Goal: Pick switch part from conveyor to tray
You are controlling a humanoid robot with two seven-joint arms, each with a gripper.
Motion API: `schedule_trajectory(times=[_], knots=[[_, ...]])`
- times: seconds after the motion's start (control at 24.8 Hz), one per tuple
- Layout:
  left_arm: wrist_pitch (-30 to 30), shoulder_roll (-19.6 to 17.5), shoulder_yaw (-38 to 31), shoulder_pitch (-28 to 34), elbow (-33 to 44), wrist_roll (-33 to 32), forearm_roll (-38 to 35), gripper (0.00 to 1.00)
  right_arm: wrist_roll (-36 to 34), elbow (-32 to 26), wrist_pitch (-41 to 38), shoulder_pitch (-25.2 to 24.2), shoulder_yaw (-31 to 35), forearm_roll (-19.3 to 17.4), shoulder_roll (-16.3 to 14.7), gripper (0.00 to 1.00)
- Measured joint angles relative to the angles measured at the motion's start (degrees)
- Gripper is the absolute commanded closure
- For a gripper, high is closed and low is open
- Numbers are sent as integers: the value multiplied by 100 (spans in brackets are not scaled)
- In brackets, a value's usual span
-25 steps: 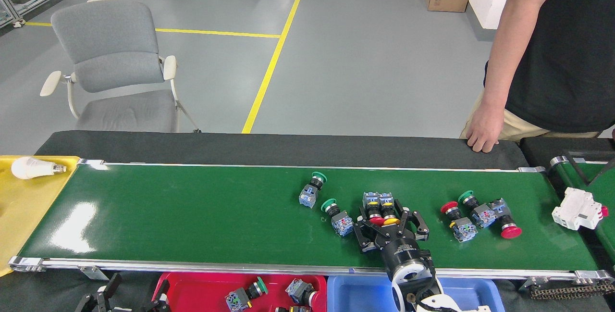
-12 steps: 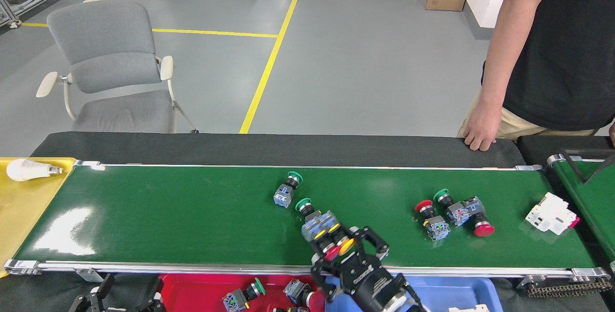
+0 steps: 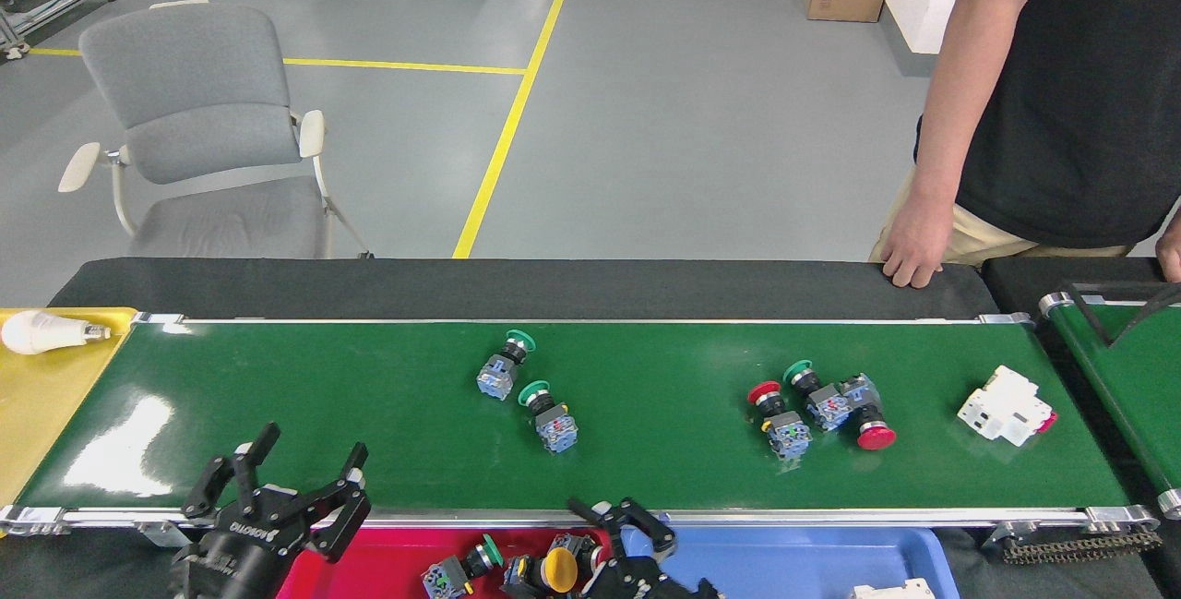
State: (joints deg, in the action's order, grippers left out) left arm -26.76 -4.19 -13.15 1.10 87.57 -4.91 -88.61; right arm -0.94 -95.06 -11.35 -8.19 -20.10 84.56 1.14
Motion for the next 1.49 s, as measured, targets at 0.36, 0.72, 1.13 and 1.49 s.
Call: schedule_trajectory(times=[0.36, 0.72, 1.13, 1.49], knots=[[-13, -400, 100, -282, -574, 0, -2, 1, -882, -220, 1104, -747, 1595, -414, 41, 1], [-4, -403, 271, -946, -1347, 0, -61, 1, 91, 781, 1243, 794, 868, 145, -29, 1], [101, -403, 272, -1409, -2045, 0, -63, 8, 312, 1709, 1247, 1608, 249, 141, 125, 1], [338, -403, 280, -1844, -2548, 0, -63, 51, 344, 3564, 1284, 3095, 7, 135, 720, 1]])
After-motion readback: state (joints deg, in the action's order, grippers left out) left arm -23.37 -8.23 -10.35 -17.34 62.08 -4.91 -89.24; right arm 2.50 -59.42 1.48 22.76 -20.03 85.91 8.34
